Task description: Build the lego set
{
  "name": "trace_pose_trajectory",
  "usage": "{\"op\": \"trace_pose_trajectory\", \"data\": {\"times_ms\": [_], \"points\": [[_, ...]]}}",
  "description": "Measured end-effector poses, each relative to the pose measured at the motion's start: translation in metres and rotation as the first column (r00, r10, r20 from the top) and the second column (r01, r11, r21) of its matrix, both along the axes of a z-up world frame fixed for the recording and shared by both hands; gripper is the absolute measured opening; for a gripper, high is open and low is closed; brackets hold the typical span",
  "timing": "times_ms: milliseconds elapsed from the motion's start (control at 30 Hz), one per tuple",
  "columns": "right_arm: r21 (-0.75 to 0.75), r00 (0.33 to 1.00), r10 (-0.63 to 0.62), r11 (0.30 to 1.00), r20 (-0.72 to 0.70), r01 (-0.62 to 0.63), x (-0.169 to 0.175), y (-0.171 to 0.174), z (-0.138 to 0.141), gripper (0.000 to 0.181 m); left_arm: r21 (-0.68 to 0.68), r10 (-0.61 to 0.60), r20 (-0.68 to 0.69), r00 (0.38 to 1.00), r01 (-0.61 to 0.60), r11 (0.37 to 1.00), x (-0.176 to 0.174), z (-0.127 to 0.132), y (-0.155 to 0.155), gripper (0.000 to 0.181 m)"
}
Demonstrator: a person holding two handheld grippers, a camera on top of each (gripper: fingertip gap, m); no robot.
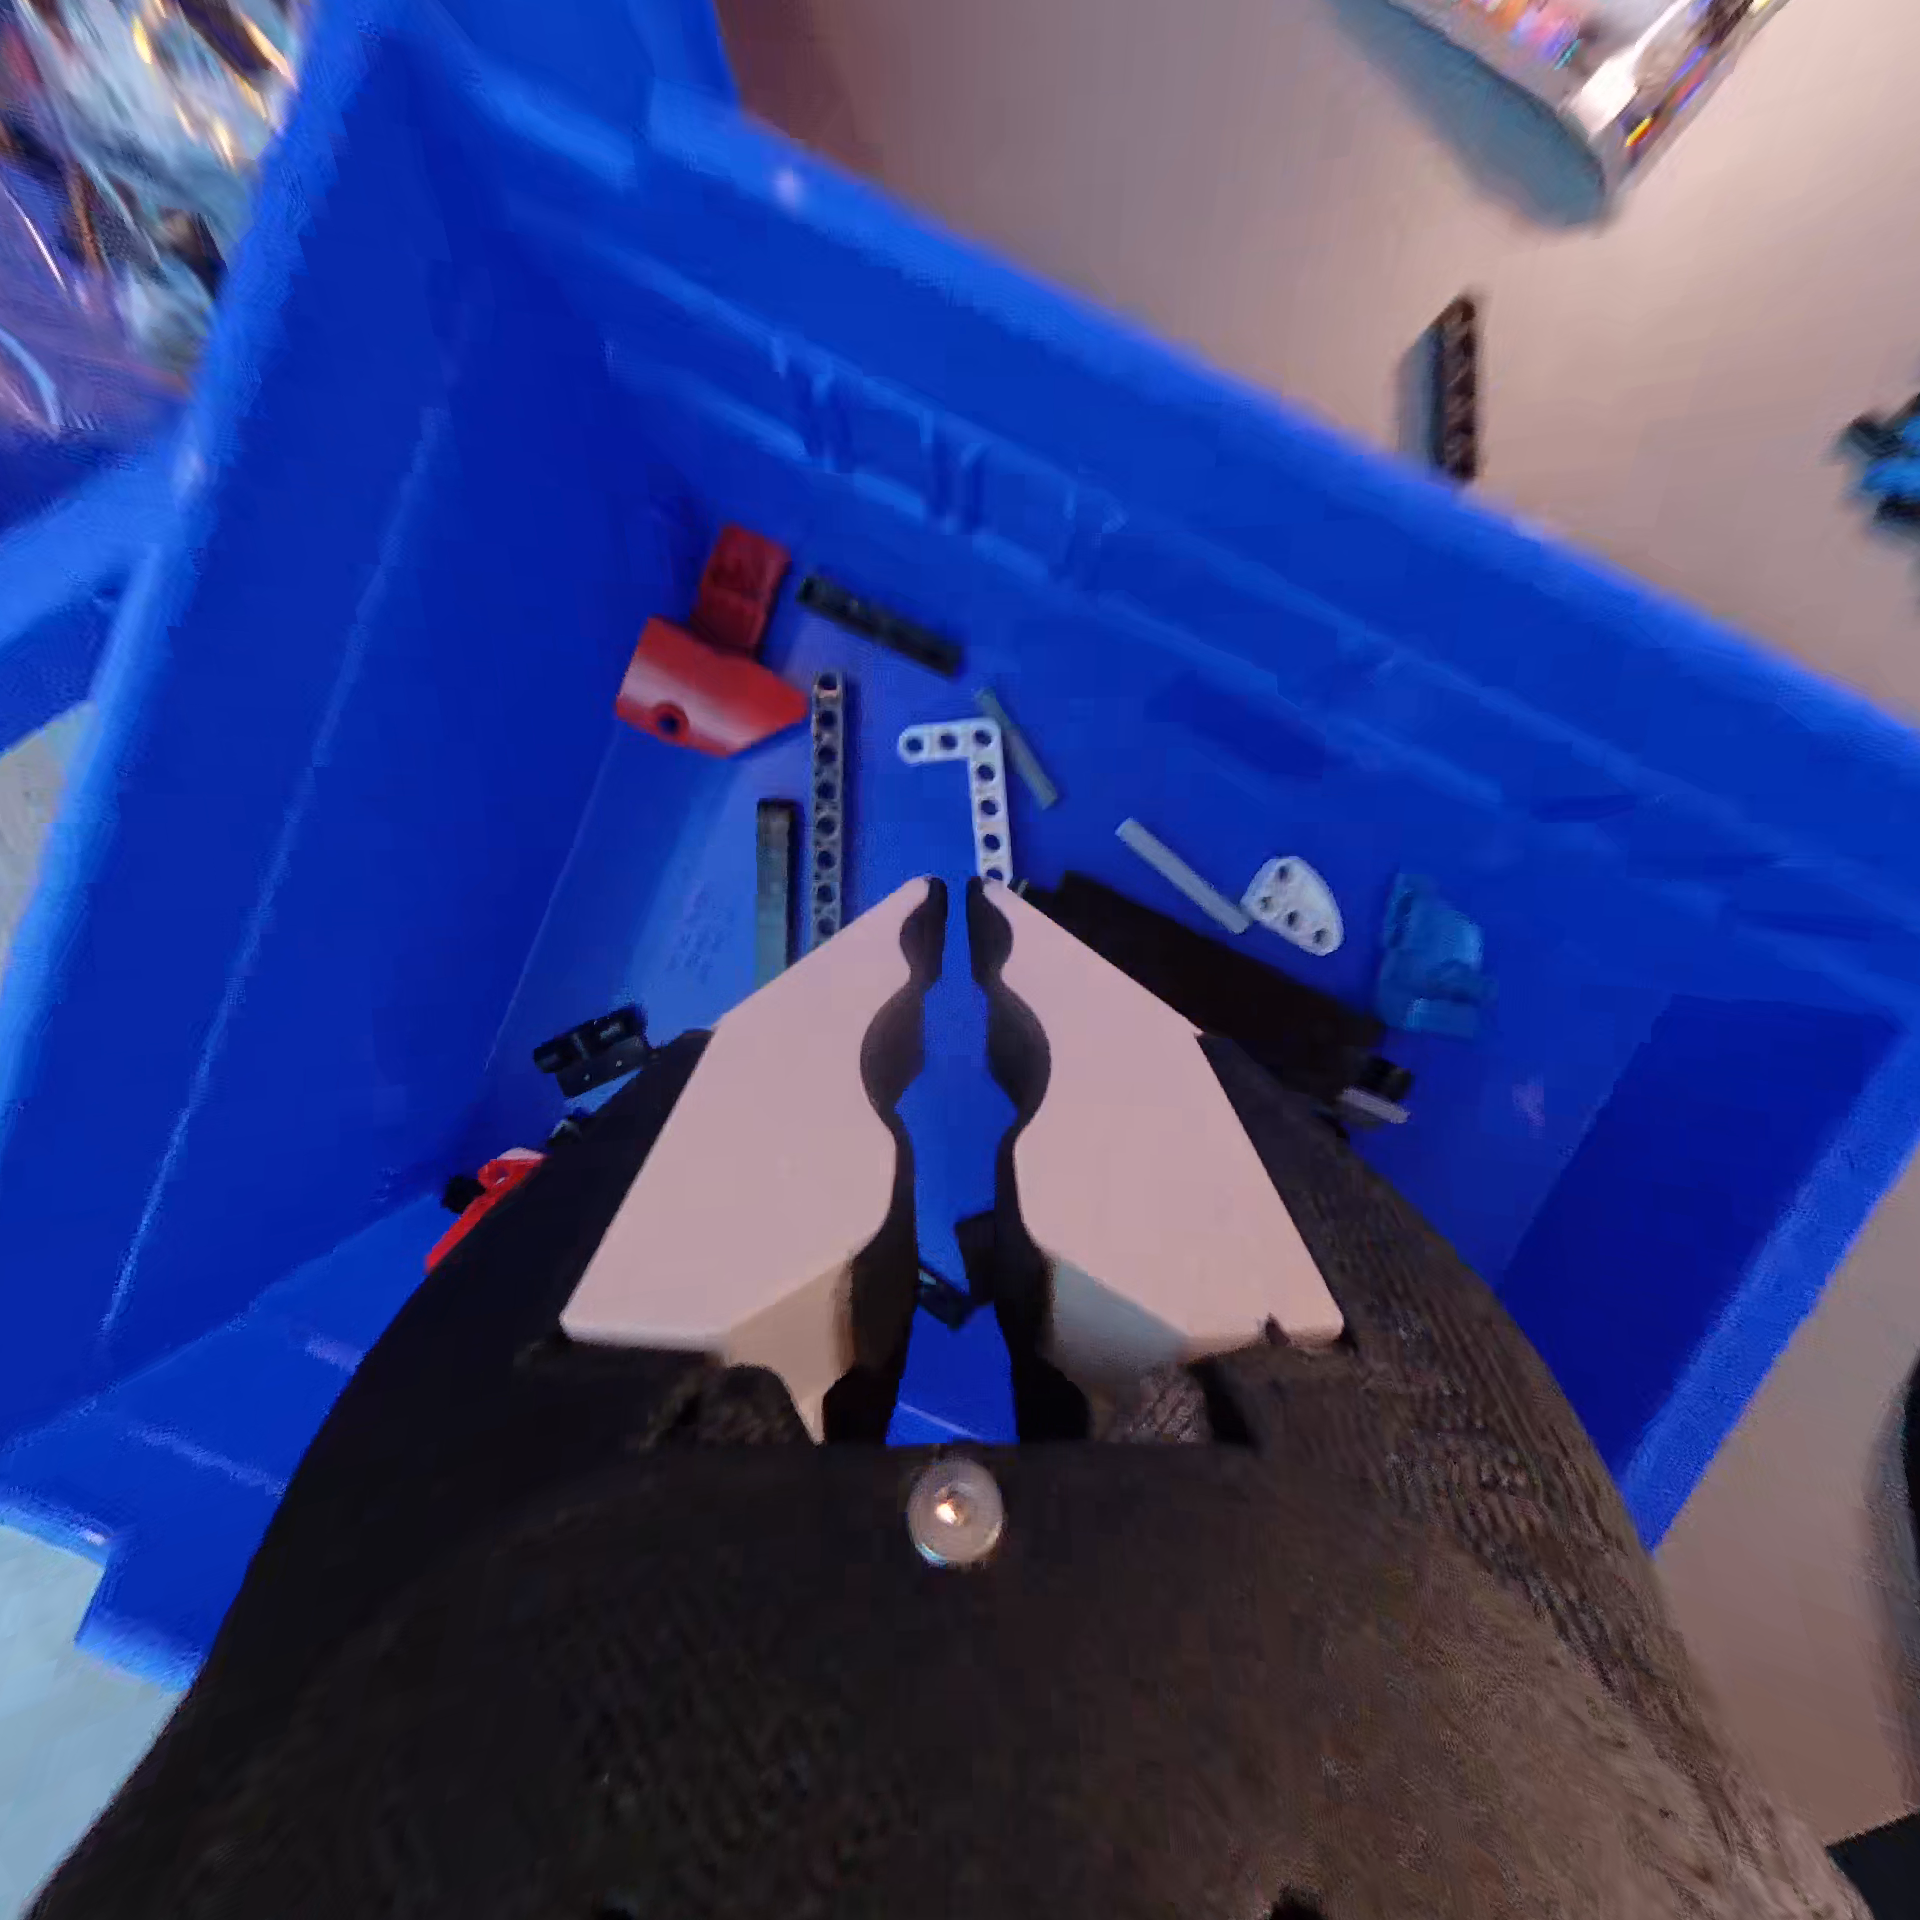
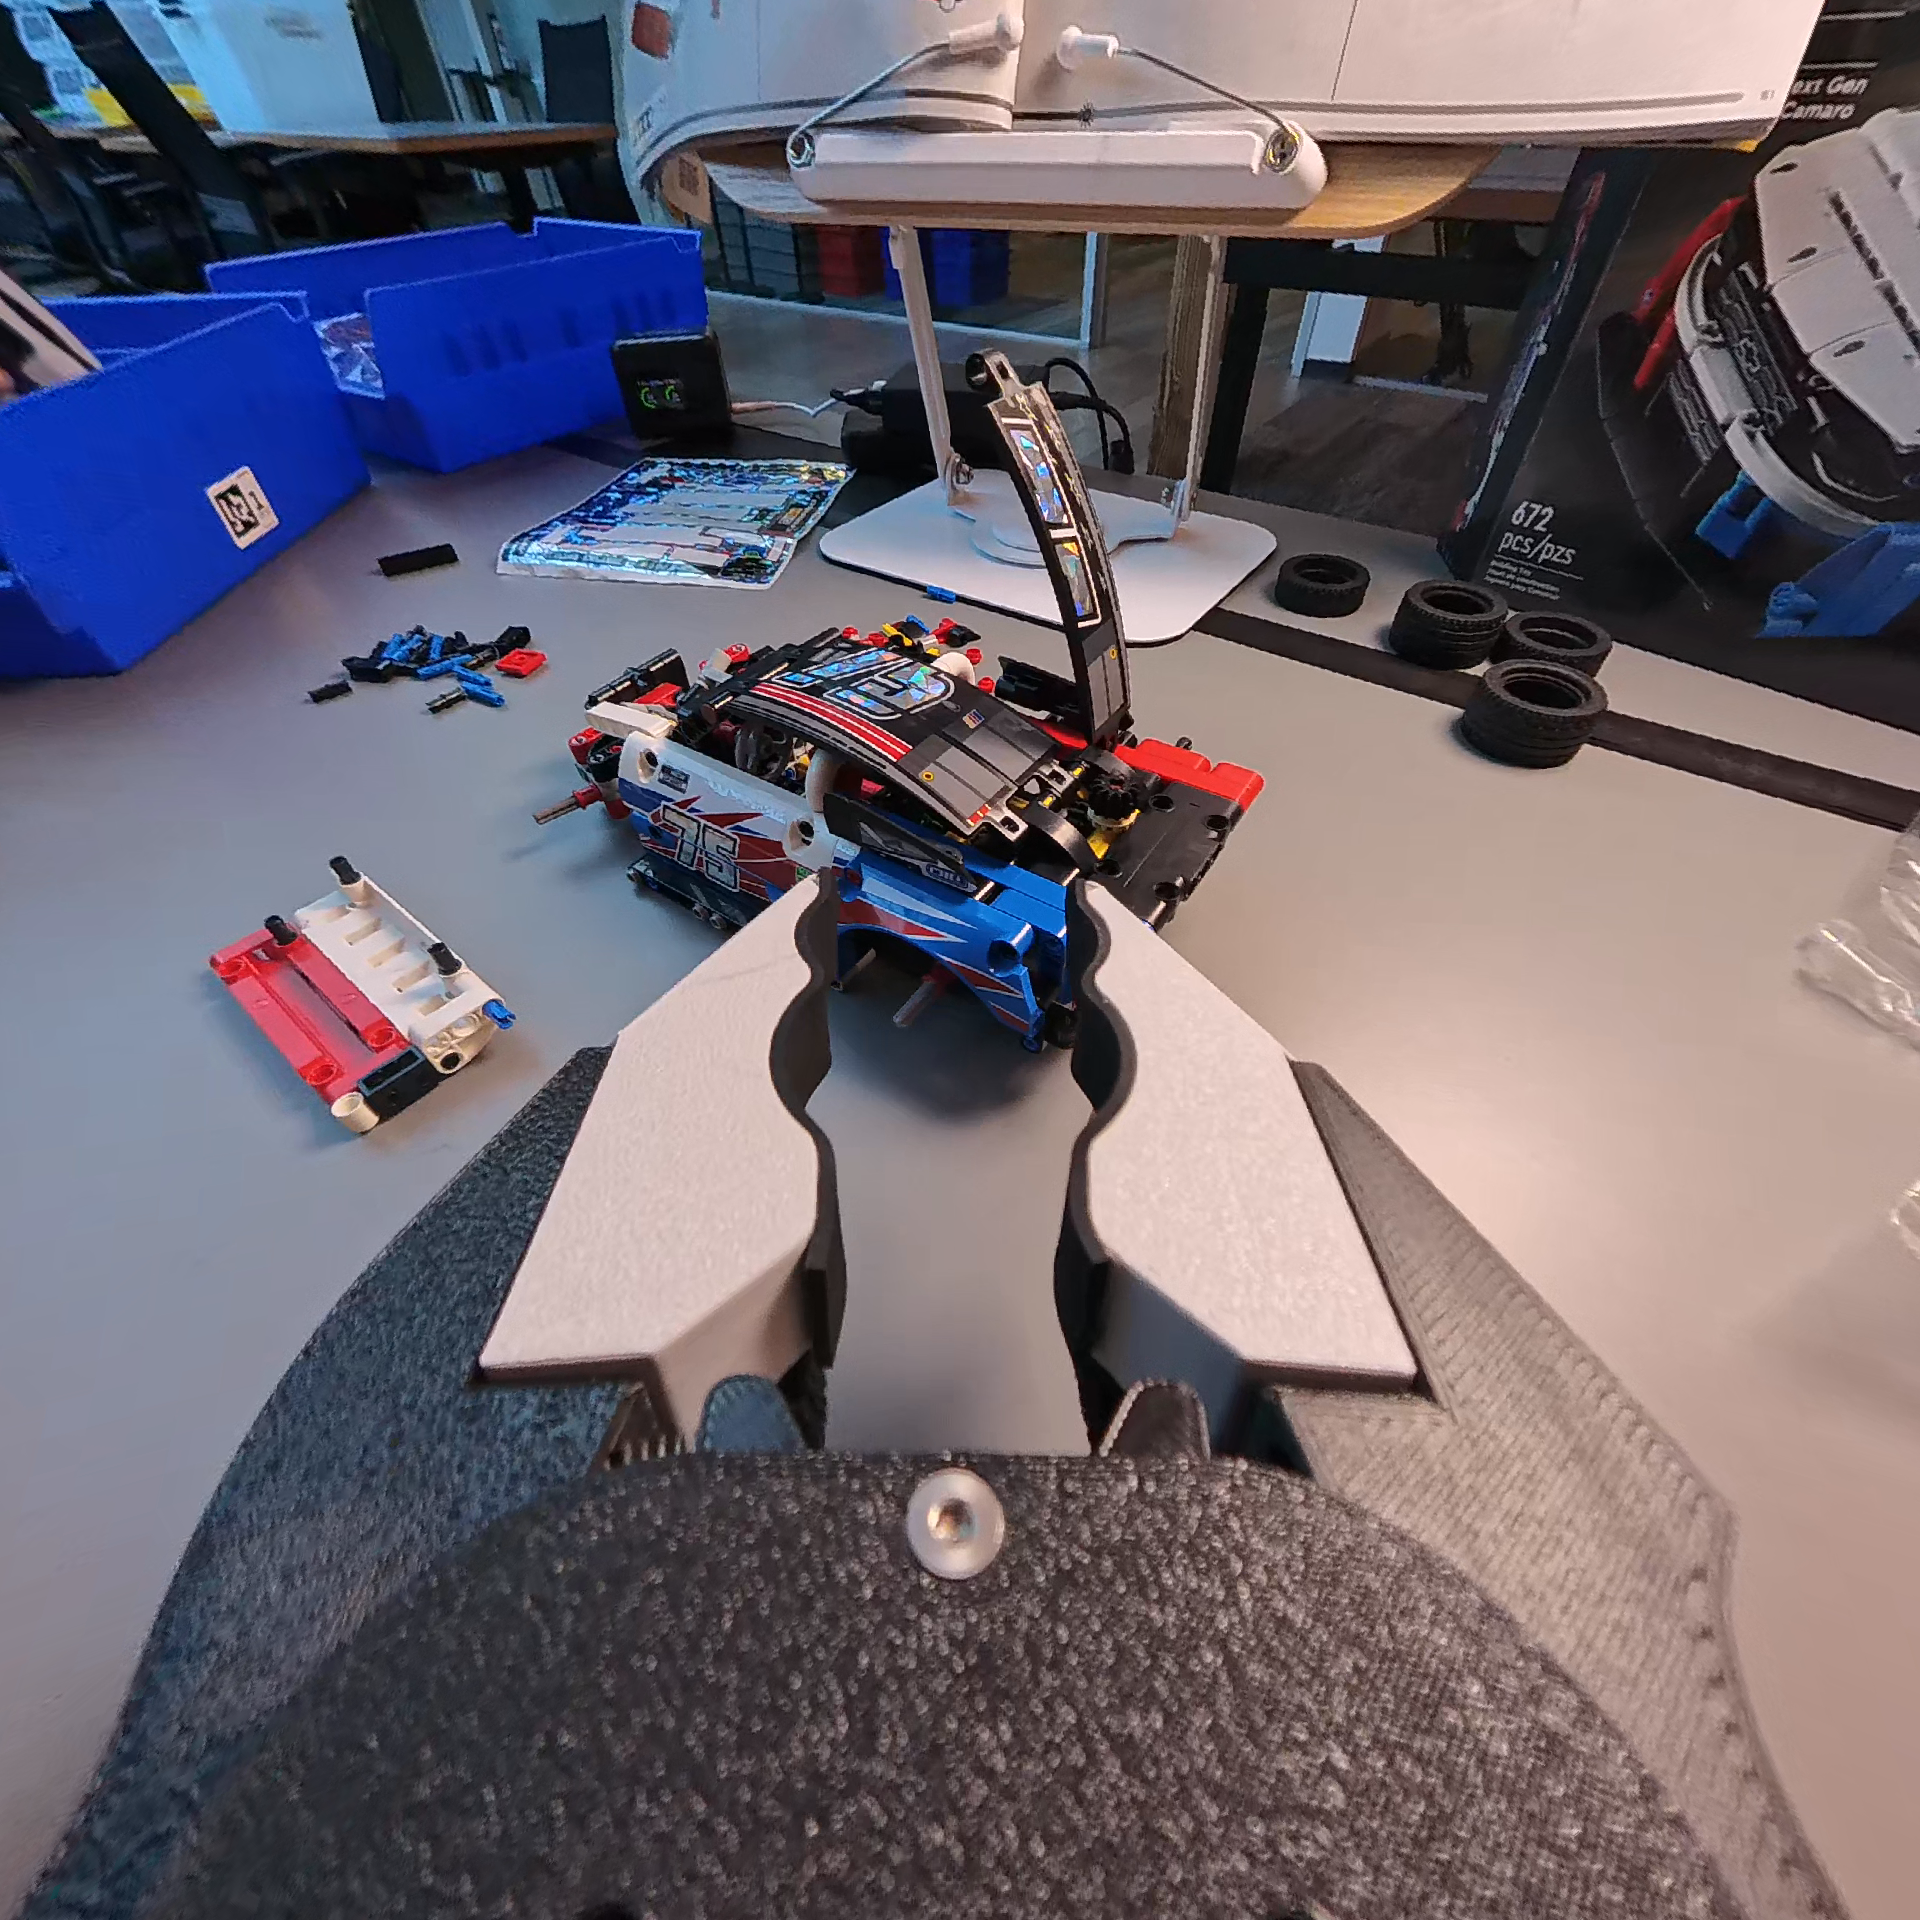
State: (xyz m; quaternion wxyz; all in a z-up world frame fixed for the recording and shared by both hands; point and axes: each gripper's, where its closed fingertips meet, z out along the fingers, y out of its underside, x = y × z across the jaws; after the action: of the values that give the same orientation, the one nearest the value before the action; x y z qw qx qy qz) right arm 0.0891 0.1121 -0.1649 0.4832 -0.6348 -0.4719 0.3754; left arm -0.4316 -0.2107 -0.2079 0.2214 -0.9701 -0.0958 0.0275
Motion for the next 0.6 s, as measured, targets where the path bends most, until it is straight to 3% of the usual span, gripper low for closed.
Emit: {"op": "trace_pose_trajectory", "data": {"times_ms": [33, 167, 300, 467, 600], "points": [[0.004, 1.0, 0.0, 1.0, 0.001, 0.0, 0.0, 0.0, 0.0, 0.041, 0.07, -0.002, -0.008, 1.0, 0.003, 0.998, 0.006, 0.015, 0.009, 0.007], [0.026, 1.0, 0.019, 0.999, 0.003, -0.019, -0.004, -0.003, 0.003, 0.041, 0.358, -0.007, -0.134, 0.991, 0.055, 0.932, 0.039, 0.084, 0.043, 0.026], [0.105, 0.997, 0.074, 0.991, 0.04, -0.077, -0.014, -0.007, 0.017, 0.038, 0.603, -0.052, -0.221, 0.974, 0.179, 0.777, 0.115, 0.135, 0.068, 0.034], [0.181, 0.979, 0.195, 0.963, 0.056, -0.202, -0.047, -0.015, 0.058, 0.027, 0.709, -0.149, -0.258, 0.955, 0.292, 0.642, 0.226, 0.126, 0.089, 0.031], [0.294, 0.891, 0.342, 0.855, 0.3, -0.427, -0.102, -0.027, 0.074, 0.019, 0.728, -0.196, -0.256, 0.947, 0.322, 0.605, 0.288, 0.088, 0.104, 0.029]]}}
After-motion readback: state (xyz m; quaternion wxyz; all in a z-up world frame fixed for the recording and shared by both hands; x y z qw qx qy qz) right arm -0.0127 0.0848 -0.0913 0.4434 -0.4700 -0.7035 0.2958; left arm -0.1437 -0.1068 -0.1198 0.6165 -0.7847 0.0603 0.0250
